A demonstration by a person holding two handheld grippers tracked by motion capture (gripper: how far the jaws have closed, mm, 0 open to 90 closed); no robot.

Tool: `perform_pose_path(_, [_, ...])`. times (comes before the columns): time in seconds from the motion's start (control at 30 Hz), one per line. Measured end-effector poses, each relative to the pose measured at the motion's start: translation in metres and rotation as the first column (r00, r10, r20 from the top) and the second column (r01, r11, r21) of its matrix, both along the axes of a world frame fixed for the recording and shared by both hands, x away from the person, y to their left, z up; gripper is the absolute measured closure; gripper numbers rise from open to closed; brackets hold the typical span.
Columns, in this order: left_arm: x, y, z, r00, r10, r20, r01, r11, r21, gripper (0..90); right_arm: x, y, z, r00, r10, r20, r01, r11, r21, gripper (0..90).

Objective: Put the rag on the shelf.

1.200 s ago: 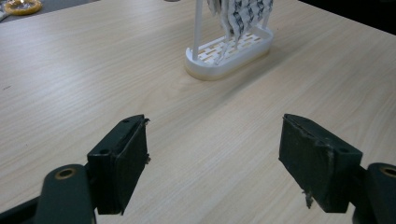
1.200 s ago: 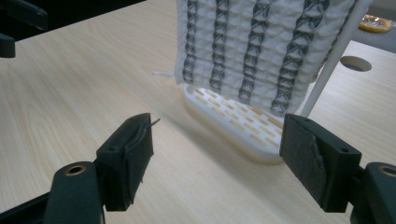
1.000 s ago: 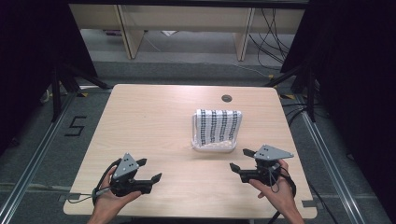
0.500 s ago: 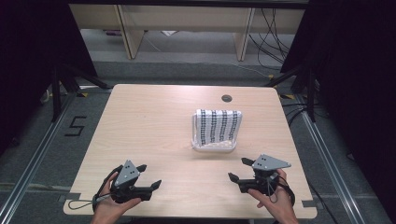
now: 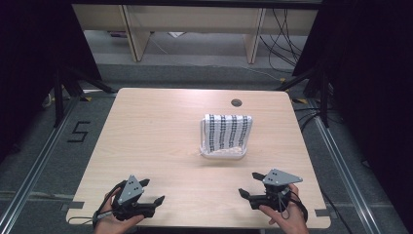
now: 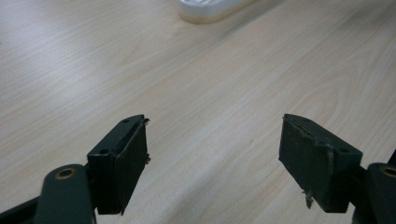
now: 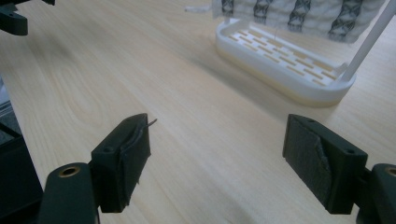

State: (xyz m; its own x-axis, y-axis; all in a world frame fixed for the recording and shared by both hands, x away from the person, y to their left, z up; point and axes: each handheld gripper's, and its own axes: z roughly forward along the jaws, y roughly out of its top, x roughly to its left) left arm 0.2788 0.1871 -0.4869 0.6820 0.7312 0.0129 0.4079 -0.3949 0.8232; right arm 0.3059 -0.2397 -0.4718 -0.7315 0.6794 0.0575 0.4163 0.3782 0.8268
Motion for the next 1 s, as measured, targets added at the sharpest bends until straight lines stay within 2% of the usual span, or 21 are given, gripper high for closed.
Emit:
perform_pose_path(0.03, [0.0, 0.0, -0.002, 1.0, 0.001, 0.003, -0.001, 1.0, -0.003, 23.0, 0.0, 0.0, -0.002, 1.0, 0.001, -0.008, -0.001, 1.0, -0.001, 23.3])
perform_pose_path(0.07, [-0.001, 0.003, -0.002, 0.9999, -0.012, 0.001, 0.012, 0.9993, 0.036, 23.0, 0.0, -0.001, -0.004, 0.9998, 0.013, -0.016, -0.013, 0.9999, -0.01, 23.0])
perform_pose_path(0.1, [-0.002, 0.002, -0.003, 1.0, -0.001, -0.002, 0.001, 0.9994, 0.034, 23.0, -0.001, 0.0, -0.006, 0.9992, 0.009, -0.038, -0.009, 1.0, -0.001, 22.7])
perform_pose_path(0.17, [-0.002, 0.004, -0.005, 1.0, -0.003, -0.003, 0.003, 0.999, 0.044, 23.0, -0.002, -0.001, -0.009, 0.9991, 0.005, -0.042, -0.006, 0.9999, -0.009, 22.1])
perform_pose_path(0.23, [-0.002, 0.005, -0.006, 1.0, -0.006, -0.007, 0.006, 0.9989, 0.047, 23.0, -0.001, -0.001, -0.012, 0.9983, 0.029, -0.05, -0.029, 0.9995, -0.01, 21.9])
perform_pose_path(0.27, [-0.002, 0.004, -0.007, 1.0, 0.004, -0.004, -0.004, 0.9993, 0.037, 23.0, -0.001, -0.002, -0.013, 0.9988, 0.015, -0.047, -0.015, 0.9998, -0.016, 21.6])
perform_pose_path(0.3, [-0.002, 0.004, -0.007, 0.9999, 0.01, -0.003, -0.01, 0.9991, 0.041, 23.0, -0.003, -0.001, -0.013, 0.9979, 0.005, -0.064, -0.006, 0.9999, -0.015, 21.0])
perform_pose_path(0.33, [-0.002, 0.003, -0.009, 1.0, 0.008, -0.004, -0.008, 0.9996, 0.028, 23.0, -0.001, -0.002, -0.014, 0.9985, 0.019, -0.052, -0.02, 0.9996, -0.021, 20.9])
perform_pose_path(0.37, [-0.002, 0.004, -0.009, 1.0, 0.001, -0.009, -0.001, 0.999, 0.045, 23.0, 0.0, -0.002, -0.015, 0.999, 0.015, -0.041, -0.016, 0.9995, -0.028, 21.0])
perform_pose_path(0.43, [-0.001, 0.004, -0.01, 0.9999, 0.0, -0.016, 0.001, 0.9983, 0.058, 23.0, 0.001, -0.002, -0.017, 0.9979, 0.03, -0.058, -0.03, 0.9995, -0.01, 20.9])
perform_pose_path(0.53, [0.0, 0.002, -0.013, 0.9998, 0.001, -0.019, 0.0, 0.999, 0.044, 23.0, 0.0, -0.002, -0.016, 0.9978, 0.014, -0.064, -0.015, 0.9998, -0.016, 21.0])
perform_pose_path(0.57, [0.0, 0.004, -0.013, 0.9998, -0.002, -0.019, 0.004, 0.9975, 0.071, 23.0, 0.0, -0.002, -0.016, 0.9978, 0.015, -0.064, -0.016, 0.9997, -0.018, 21.0])
perform_pose_path(0.67, [0.001, 0.003, -0.014, 0.9997, -0.002, -0.026, 0.004, 0.9974, 0.073, 23.0, 0.0, -0.002, -0.017, 0.9977, 0.023, -0.063, -0.024, 0.9994, -0.023, 21.0])
perform_pose_path(0.7, [0.001, 0.002, -0.015, 0.9996, -0.002, -0.028, 0.003, 0.9981, 0.061, 22.9, 0.0, -0.002, -0.017, 0.9979, 0.018, -0.062, -0.019, 0.9995, -0.024, 21.0])
perform_pose_path(0.73, [0.001, 0.003, -0.015, 0.9995, -0.01, -0.03, 0.012, 0.997, 0.076, 22.8, 0.0, -0.001, -0.017, 0.9977, 0.025, -0.063, -0.026, 0.9994, -0.022, 21.0])
perform_pose_path(0.77, [0.001, 0.001, -0.017, 0.9996, 0.006, -0.027, -0.004, 0.9986, 0.053, 22.6, 0.0, -0.002, -0.017, 0.9982, 0.015, -0.058, -0.017, 0.9994, -0.029, 21.0])
perform_pose_path(0.8, [0.001, 0.001, -0.017, 0.9996, 0.004, -0.027, -0.003, 0.9985, 0.055, 22.4, 0.0, -0.001, -0.018, 0.9982, 0.016, -0.057, -0.018, 0.9994, -0.029, 21.0])
perform_pose_path(0.83, [0.002, 0.004, -0.015, 0.9996, -0.009, -0.028, 0.012, 0.9956, 0.093, 22.0, 0.001, -0.001, -0.018, 0.9979, 0.03, -0.057, -0.031, 0.9991, -0.028, 21.0])
perform_pose_path(0.9, [0.001, 0.003, -0.015, 0.9996, -0.001, -0.027, 0.003, 0.9969, 0.078, 21.7, 0.001, -0.001, -0.018, 0.9975, 0.032, -0.063, -0.034, 0.999, -0.03, 21.0])
perform_pose_path(1.0, [0.002, 0.004, -0.014, 0.9996, -0.001, -0.03, 0.004, 0.9964, 0.085, 21.1, 0.0, 0.0, -0.018, 0.9972, 0.024, -0.071, -0.026, 0.9992, -0.029, 21.0])
